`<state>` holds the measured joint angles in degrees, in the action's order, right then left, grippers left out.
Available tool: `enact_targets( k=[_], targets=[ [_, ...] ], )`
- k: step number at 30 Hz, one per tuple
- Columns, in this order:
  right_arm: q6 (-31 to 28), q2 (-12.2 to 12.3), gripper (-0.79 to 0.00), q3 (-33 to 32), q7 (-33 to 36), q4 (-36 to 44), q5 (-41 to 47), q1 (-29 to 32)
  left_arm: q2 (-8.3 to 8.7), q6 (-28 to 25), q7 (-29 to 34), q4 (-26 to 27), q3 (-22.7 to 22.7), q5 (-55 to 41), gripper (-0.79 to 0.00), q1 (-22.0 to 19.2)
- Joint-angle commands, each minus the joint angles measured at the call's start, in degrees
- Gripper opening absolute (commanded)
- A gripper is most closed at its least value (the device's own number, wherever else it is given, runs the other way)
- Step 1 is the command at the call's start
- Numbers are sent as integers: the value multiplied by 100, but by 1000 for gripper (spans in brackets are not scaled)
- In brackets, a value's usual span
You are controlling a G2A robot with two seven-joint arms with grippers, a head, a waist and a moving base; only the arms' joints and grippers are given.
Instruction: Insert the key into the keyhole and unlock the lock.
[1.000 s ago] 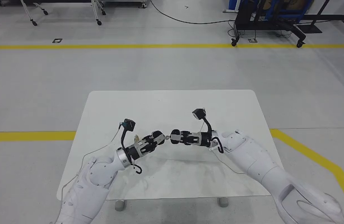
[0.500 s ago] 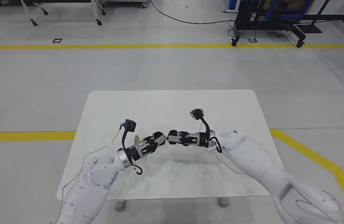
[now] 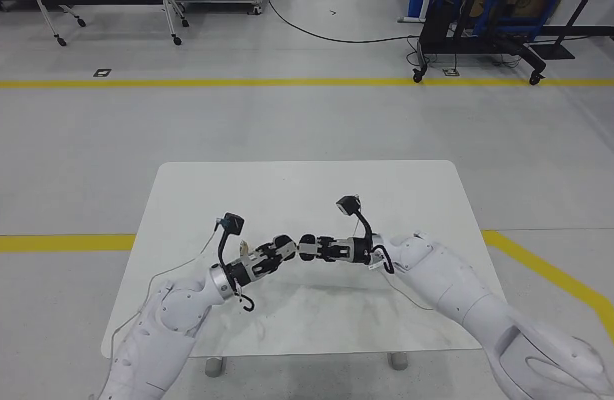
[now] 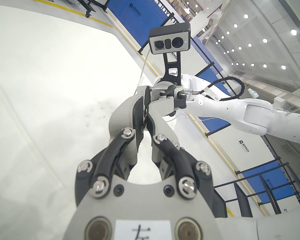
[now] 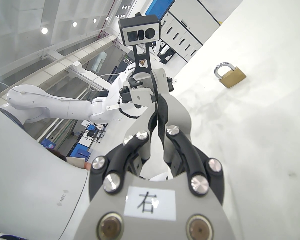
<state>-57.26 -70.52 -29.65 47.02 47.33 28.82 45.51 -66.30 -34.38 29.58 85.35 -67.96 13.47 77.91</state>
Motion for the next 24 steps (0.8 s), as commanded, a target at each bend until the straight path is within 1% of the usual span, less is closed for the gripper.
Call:
enact_targets(
  k=[1,6,11,13,15,19,21,22,23,24],
  targets=[
    [-55,28,-785,-5,-55,-40,-10,-6,11,7,0,-16,-51,-60,0,-14],
    [-74,135,-785,-227,-74,-55,-12,17,64,-31,-85,-68,-355,-153,0,-26],
    [-74,315,-785,-752,-75,86,-181,158,150,8,-372,42,-781,471,0,140],
    [-74,395,-785,-998,-92,203,-280,248,188,115,-548,209,-934,1115,0,250],
    [-74,407,-785,-1036,-92,227,-298,265,218,276,-847,445,-1061,1841,0,434],
    [-74,407,-785,-1036,-92,227,-298,265,274,837,-1522,957,-1317,3487,0,890],
    [-74,407,-785,-1036,-92,227,-298,265,297,1123,-1715,1059,-1356,4270,0,1079],
    [-74,407,-785,-1036,-92,227,-298,265,296,1237,-1770,1036,-1330,4472,-31,1129],
    [-74,407,-785,-1036,-92,227,-298,265,292,1276,-1782,989,-1281,4565,-92,1142],
    [-74,407,-785,-1036,-92,227,-298,265,291,1278,-1719,925,-1226,4675,-172,1120]
  ],
)
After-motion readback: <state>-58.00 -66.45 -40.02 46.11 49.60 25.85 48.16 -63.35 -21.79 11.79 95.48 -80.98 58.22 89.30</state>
